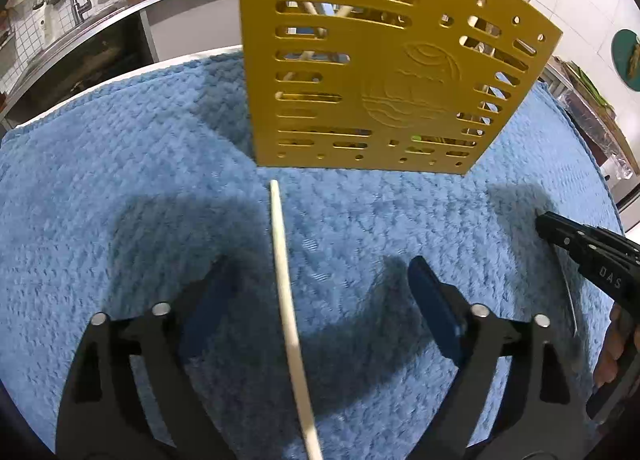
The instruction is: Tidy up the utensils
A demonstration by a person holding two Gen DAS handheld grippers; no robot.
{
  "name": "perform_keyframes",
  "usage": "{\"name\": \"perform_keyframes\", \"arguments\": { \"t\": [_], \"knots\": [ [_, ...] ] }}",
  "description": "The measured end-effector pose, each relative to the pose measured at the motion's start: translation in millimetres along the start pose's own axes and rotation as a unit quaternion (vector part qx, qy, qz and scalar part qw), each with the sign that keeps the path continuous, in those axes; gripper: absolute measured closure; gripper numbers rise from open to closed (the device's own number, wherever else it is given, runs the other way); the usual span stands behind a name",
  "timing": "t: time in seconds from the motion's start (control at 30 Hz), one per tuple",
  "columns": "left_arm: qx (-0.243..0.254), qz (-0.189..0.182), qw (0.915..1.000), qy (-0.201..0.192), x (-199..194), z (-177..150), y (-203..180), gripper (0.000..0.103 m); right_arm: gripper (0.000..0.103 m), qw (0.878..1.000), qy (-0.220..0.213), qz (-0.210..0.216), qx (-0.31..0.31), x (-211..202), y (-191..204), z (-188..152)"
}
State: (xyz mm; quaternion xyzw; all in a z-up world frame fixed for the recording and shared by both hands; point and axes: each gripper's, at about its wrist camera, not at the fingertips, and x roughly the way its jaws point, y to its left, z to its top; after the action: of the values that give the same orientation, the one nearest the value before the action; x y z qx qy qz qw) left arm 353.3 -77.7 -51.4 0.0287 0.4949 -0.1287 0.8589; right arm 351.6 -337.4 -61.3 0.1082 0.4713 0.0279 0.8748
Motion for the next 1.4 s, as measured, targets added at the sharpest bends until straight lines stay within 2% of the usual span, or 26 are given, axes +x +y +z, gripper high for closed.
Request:
{"name": "perform_keyframes", "arguments": {
  "t": [0.03,0.07,0.13,0.3,0.4,0.53,0.67,0.7,0.77,0.83,0.9,0.93,0.97,1.0,1.03,1.1,1.4],
  "knots": [
    [0.003,0.004,1.0000,0.001,0,1,-2,0.016,0.075,1.000,0.001,0.006,0.001,0,1,0],
    [0.007,0.007,0.9999,0.003,1,1,-3,0.016,0.071,1.000,0.002,0.008,-0.002,0,3,-1],
    [0.012,0.007,0.9999,0.005,2,1,-5,0.016,0.071,1.000,0.002,0.001,-0.013,-1,7,-1],
    [-0.020,0.014,0.9997,-0.010,-4,3,11,0.023,0.068,1.000,-0.017,-0.013,-0.019,-8,8,-2],
    [-0.007,0.035,0.9993,-0.008,-1,4,12,0.033,0.068,0.999,-0.016,-0.016,-0.024,-6,7,-3],
    [0.018,0.057,0.9982,-0.005,5,4,2,0.033,0.064,0.999,-0.010,-0.024,-0.037,-1,12,-5],
    [0.012,0.051,0.9986,0.004,7,10,3,0.034,0.063,0.999,0.004,-0.035,-0.038,1,14,-1],
    [0.016,0.052,0.9985,0.006,8,11,3,0.035,0.064,0.999,0.008,-0.036,-0.035,1,14,-1],
    [0.017,0.046,0.9988,0.009,8,15,2,0.043,0.074,0.998,0.016,-0.049,-0.036,2,15,3],
    [0.011,0.041,0.9990,0.011,8,19,2,0.062,0.083,0.998,0.022,-0.049,-0.030,4,15,7],
    [0.010,0.043,0.9989,0.015,10,25,-2,0.070,0.091,0.998,0.025,-0.048,-0.020,4,12,10],
    [0.011,0.049,0.9986,0.016,11,27,-4,0.071,0.093,0.999,0.026,-0.045,-0.014,4,11,11],
    [0.011,0.051,0.9985,0.016,12,27,-5,0.078,0.093,0.999,0.026,-0.042,-0.009,3,9,10],
    [0.011,0.043,0.9989,0.016,11,27,-6,0.089,0.093,0.999,0.025,-0.037,-0.002,3,6,11],
    [0.011,0.041,0.9990,0.015,11,28,-6,0.093,0.094,0.999,0.020,-0.034,0.002,1,4,11],
    [0.016,0.038,0.9991,0.008,8,25,-7,0.098,0.094,1.000,0.007,-0.030,0.004,-4,4,8],
    [-0.008,0.010,0.9991,-0.042,-28,2,9,0.098,0.093,0.997,-0.078,0.005,0.005,-50,7,1]
  ]
}}
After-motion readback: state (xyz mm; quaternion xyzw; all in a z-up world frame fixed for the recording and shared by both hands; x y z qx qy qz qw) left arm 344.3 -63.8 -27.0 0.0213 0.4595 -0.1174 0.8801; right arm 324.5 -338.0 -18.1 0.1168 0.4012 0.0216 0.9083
